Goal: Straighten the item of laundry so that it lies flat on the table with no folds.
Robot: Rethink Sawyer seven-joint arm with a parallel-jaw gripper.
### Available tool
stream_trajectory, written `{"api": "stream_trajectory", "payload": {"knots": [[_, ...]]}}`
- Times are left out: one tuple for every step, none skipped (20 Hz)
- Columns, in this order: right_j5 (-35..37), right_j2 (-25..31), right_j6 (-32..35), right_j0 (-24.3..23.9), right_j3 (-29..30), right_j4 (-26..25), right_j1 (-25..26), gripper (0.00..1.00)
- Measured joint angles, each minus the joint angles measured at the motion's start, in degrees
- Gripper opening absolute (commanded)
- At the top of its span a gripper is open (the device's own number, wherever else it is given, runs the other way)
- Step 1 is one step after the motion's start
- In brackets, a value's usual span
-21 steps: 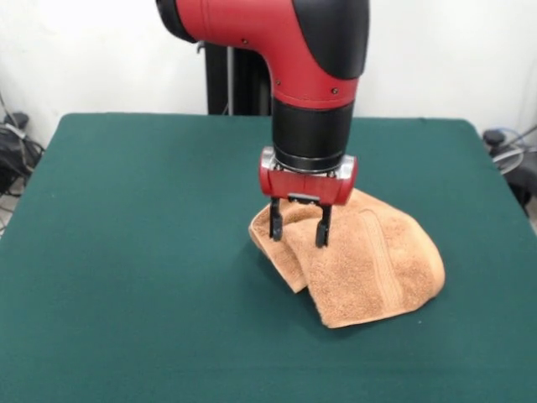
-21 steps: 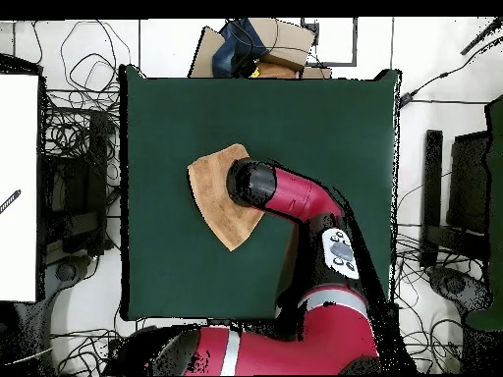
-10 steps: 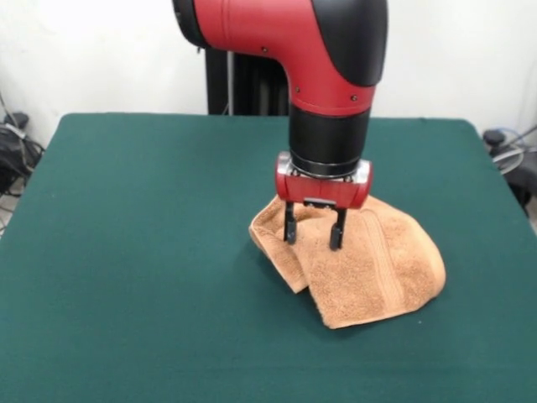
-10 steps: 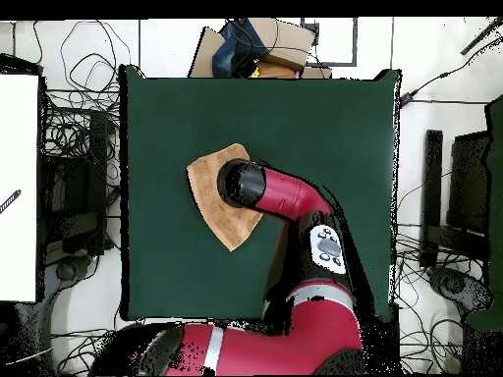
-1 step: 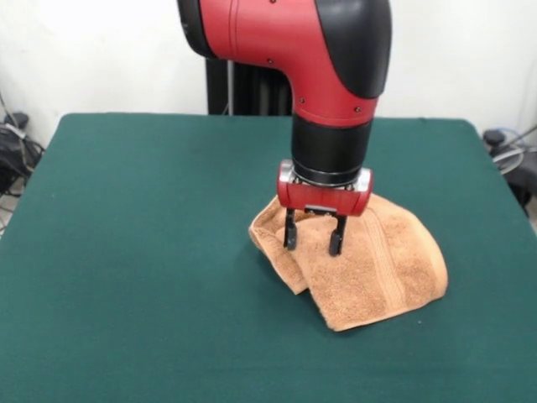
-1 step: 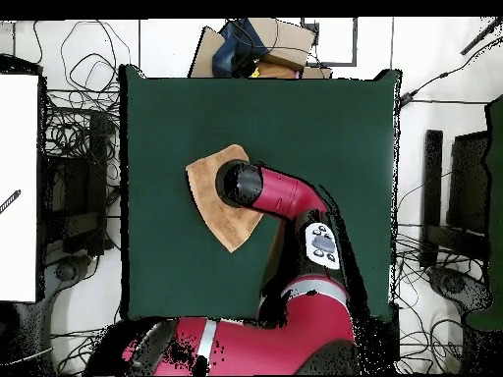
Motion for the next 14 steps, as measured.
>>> {"api": "stream_trajectory", "payload": {"knots": [[0.0,0.0,0.0,0.0,-0.1,0.0,0.1,1.00],[0.0,0.0,0.0,0.0,-0.3,0.0,0.4,1.00],[0.0,0.0,0.0,0.0,-0.5,0.0,0.6,1.00],[0.0,0.0,0.0,0.0,-0.6,0.0,0.7,1.00],[0.0,-0.1,0.0,0.0,-0.8,0.0,0.9,1.00],[0.0,-0.1,0.0,0.0,-1.0,0.0,1.1,1.00],[0.0,-0.1,0.0,0.0,-1.2,0.0,1.3,1.00],[0.0,-0.1,0.0,0.0,-1.4,0.0,1.5,1.00],[0.0,-0.1,0.0,0.0,-1.5,0.0,1.6,1.00],[0.0,-0.2,0.0,0.0,-1.6,0.0,1.7,1.00],[0.0,-0.2,0.0,0.0,-1.6,0.0,1.7,1.00],[0.0,-0.2,0.0,0.0,-1.7,0.0,1.8,1.00],[0.0,-0.2,0.0,0.0,-1.7,0.0,1.8,0.00],[0.0,-0.3,0.0,0.0,-1.7,0.0,1.8,0.00]]}}
